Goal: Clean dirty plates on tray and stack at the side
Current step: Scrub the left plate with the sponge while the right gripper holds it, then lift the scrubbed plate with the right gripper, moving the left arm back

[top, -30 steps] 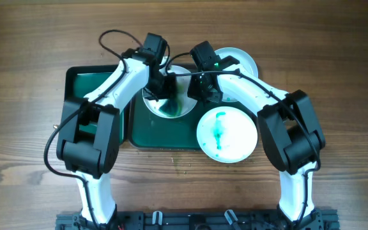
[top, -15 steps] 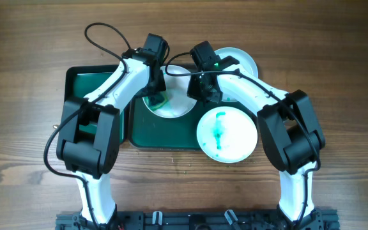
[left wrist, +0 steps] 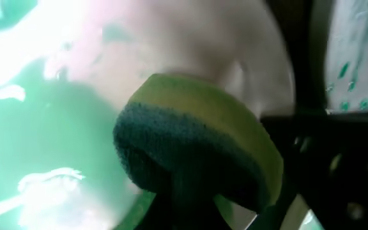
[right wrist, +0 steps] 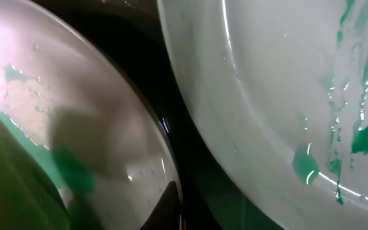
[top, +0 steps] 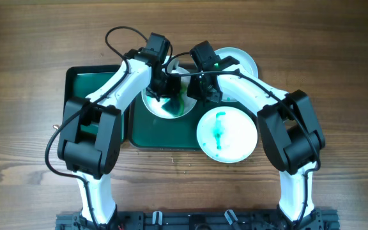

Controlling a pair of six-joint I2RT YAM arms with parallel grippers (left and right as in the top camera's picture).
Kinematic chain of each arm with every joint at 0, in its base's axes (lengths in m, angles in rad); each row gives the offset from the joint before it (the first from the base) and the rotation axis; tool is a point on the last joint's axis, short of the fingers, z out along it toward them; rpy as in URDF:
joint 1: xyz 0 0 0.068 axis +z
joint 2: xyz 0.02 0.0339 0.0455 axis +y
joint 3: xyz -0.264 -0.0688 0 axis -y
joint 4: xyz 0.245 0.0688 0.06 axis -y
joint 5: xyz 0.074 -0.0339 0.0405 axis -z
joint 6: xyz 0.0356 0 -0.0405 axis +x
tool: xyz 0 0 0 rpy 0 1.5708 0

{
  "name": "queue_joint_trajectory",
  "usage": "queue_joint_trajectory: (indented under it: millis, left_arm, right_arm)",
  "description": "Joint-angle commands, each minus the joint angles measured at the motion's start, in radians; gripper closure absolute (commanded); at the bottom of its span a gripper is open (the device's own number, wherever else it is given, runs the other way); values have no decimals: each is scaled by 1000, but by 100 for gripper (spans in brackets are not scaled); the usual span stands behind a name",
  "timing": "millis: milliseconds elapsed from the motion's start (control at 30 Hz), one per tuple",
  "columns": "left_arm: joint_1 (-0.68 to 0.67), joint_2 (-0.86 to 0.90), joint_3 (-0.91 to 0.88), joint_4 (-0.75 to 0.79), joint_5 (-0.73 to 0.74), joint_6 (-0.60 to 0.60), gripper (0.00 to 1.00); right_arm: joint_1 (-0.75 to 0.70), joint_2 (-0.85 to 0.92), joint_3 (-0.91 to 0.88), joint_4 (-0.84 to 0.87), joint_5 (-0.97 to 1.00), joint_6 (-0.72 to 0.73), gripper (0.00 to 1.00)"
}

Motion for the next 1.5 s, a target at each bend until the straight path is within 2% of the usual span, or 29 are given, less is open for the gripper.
queue_joint_trajectory:
  millis: [0,167,233,300,367,467,533,600,633,667,733,833,867,900,1067,1133,1300,1467]
  left_arm:
    - [0,6,-3,67,-154,-53,96]
    - [0,6,-3,126,-537,-248,96]
    - [0,6,-3,107,-615,-306,96]
    - [0,6,-3,64,-612,-320,96]
    - [-3,6,-3,6,-564,-319,96]
    - [-5,6,-3,-100,-401,-304,96]
    - [-5,6,-3,-132,-232,-222,96]
    - [-5,6,-3,-137,28,-70,96]
    - [-5,6,-3,-134,110,-24,96]
    - [-5,6,-3,-126,166,8,96]
    - [-5,6,-3,-87,179,8,96]
    - [-3,6,-3,-3,100,3,96]
    - [-3,6,-3,26,32,-6,96]
    - [-3,6,-3,65,-111,-62,96]
    - [-2,6,-3,114,-513,-196,96]
    - [2,5,-2,97,-612,-237,96]
    - [13,-13,40,-24,-629,-290,96]
    - [13,-78,124,-181,-482,-281,96]
  right_arm:
    - [-5,28,-30,-15,58,-11,96]
    - [-5,28,-30,-14,58,-23,96]
    - [-5,28,-30,-13,58,-26,96]
    - [-5,28,-30,-13,58,-26,96]
    - [-5,28,-30,-12,58,-26,96]
    - [-5,28,-30,-12,57,-29,96]
    - [-5,28,-30,-13,52,-29,96]
    - [-5,28,-30,-13,50,-29,96]
    - [-5,28,-30,-13,50,-29,96]
    - [-5,28,-30,-13,50,-29,96]
    - [-5,28,-30,-13,49,-30,96]
    - [-5,28,-30,-14,46,-33,96]
    - [-5,28,-30,-14,46,-33,96]
    - [-5,28,-30,-14,46,-37,96]
    - [-5,28,-30,-14,46,-38,96]
    - [-5,28,-30,-13,42,-53,96]
    - [-5,28,-30,-13,42,-55,96]
    - [-5,28,-30,-14,42,-60,96]
